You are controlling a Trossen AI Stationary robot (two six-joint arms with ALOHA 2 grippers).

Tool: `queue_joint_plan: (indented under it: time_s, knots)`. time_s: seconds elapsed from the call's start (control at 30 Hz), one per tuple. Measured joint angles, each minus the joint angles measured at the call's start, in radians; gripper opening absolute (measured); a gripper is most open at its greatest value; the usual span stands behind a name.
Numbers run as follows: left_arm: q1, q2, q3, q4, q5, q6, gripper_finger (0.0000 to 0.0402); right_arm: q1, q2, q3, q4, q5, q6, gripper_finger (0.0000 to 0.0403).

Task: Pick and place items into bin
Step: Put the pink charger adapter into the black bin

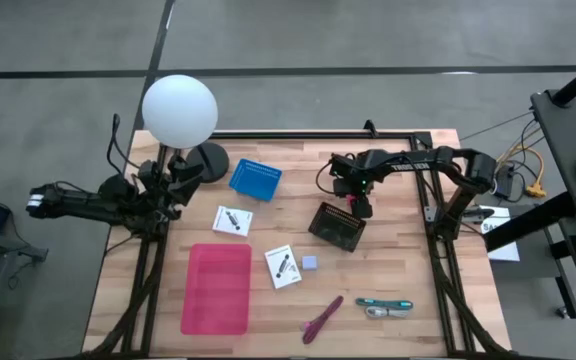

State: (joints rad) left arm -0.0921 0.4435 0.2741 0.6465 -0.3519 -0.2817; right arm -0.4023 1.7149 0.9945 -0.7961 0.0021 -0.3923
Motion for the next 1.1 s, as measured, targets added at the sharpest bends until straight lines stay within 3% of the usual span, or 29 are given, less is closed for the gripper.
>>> queue_joint_plan:
  time_s: [0.17,0.67,1.1]
  knots:
    - [0.000,0.000,-0.001,0.000,0.000,0.000,0.0196,0.000,-0.003,0.000,-0.002,0.000,0.022,0.0134]
    - [0.000,0.000,-0.002,0.000,0.000,0.000,0.0196,0.000,-0.140,-0.001,-0.013,-0.001,0.189,0.0136]
    - [0.000,0.000,-0.003,0.000,0.000,0.000,0.0196,0.015,-0.374,-0.001,0.054,-0.012,0.575,0.0136]
